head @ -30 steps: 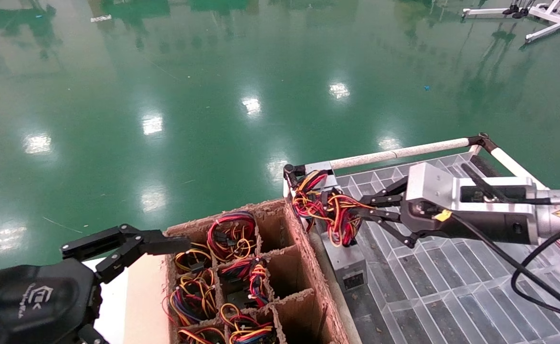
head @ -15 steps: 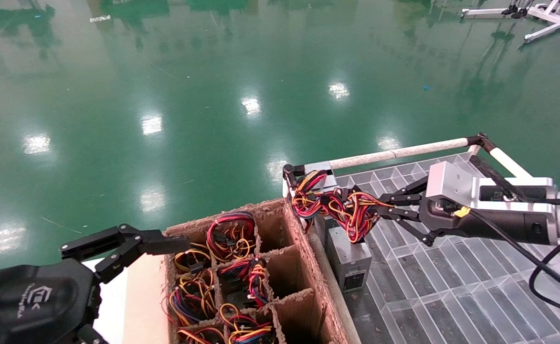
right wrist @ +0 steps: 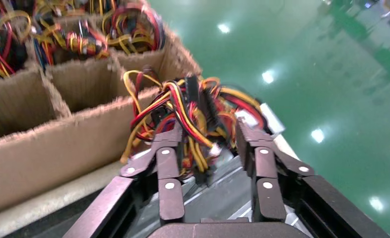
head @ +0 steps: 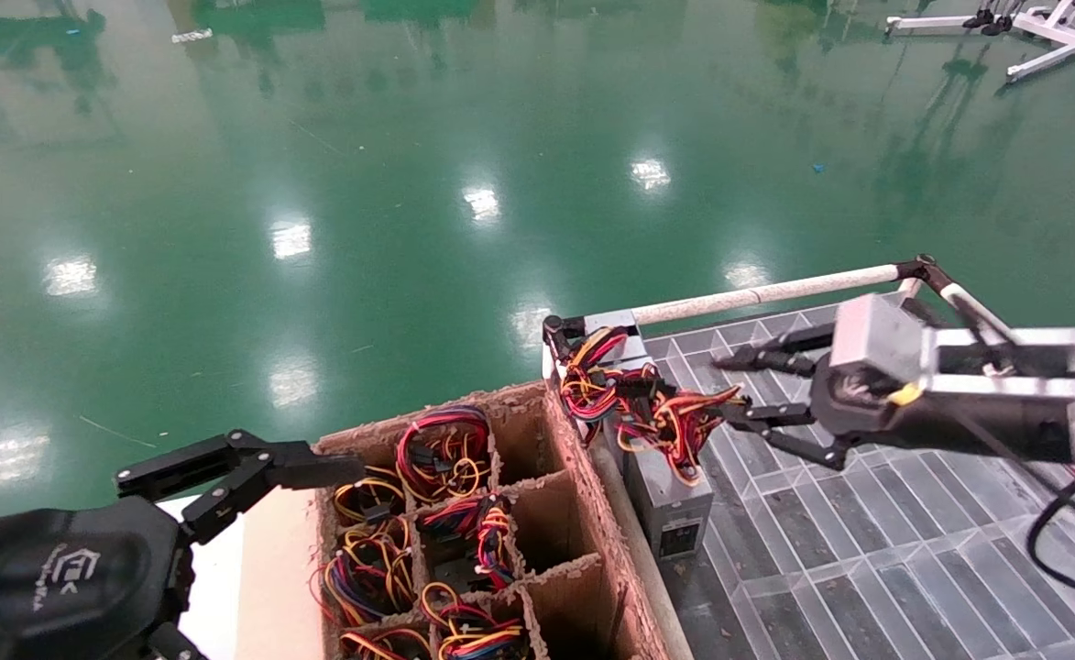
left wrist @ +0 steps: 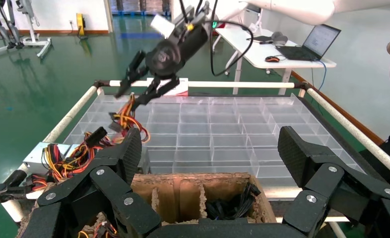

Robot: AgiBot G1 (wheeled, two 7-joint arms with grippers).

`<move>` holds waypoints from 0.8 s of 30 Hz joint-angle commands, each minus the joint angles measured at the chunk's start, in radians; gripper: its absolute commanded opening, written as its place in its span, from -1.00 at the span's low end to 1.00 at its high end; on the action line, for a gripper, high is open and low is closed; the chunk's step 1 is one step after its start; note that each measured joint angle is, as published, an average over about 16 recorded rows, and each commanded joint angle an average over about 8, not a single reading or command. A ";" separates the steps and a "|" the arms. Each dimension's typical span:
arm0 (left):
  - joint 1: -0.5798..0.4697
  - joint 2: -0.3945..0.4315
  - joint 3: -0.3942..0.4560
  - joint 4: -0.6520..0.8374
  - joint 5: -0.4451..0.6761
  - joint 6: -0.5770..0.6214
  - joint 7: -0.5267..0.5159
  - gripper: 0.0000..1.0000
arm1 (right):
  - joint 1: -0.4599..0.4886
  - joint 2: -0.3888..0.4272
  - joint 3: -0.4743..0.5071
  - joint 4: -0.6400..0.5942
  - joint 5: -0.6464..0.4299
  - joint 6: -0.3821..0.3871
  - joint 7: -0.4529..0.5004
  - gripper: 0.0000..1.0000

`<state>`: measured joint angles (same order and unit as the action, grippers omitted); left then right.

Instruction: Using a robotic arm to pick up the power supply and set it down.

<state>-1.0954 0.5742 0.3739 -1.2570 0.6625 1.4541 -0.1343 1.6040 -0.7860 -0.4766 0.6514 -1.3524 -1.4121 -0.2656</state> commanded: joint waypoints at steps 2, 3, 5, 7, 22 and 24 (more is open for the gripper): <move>0.000 0.000 0.000 0.000 0.000 0.000 0.000 1.00 | 0.012 0.016 0.006 0.010 0.008 -0.016 0.014 1.00; 0.000 0.000 0.000 0.000 0.000 0.000 0.000 1.00 | 0.017 0.024 0.006 0.017 0.008 -0.020 0.020 1.00; 0.000 0.000 0.000 0.000 0.000 0.000 0.000 1.00 | 0.028 0.040 0.008 0.030 0.008 -0.028 0.034 1.00; 0.000 0.000 0.000 0.000 0.000 0.000 0.000 1.00 | 0.038 0.055 0.011 0.041 0.009 -0.038 0.050 1.00; 0.000 0.000 0.000 0.000 0.000 0.000 0.000 1.00 | -0.015 0.094 0.046 0.125 0.106 -0.064 0.144 1.00; 0.000 0.000 0.000 0.000 0.000 0.000 0.000 1.00 | -0.033 0.097 0.052 0.144 0.125 -0.065 0.155 1.00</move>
<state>-1.0953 0.5741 0.3740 -1.2566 0.6622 1.4537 -0.1341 1.5700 -0.6890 -0.4248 0.7958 -1.2270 -1.4767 -0.1100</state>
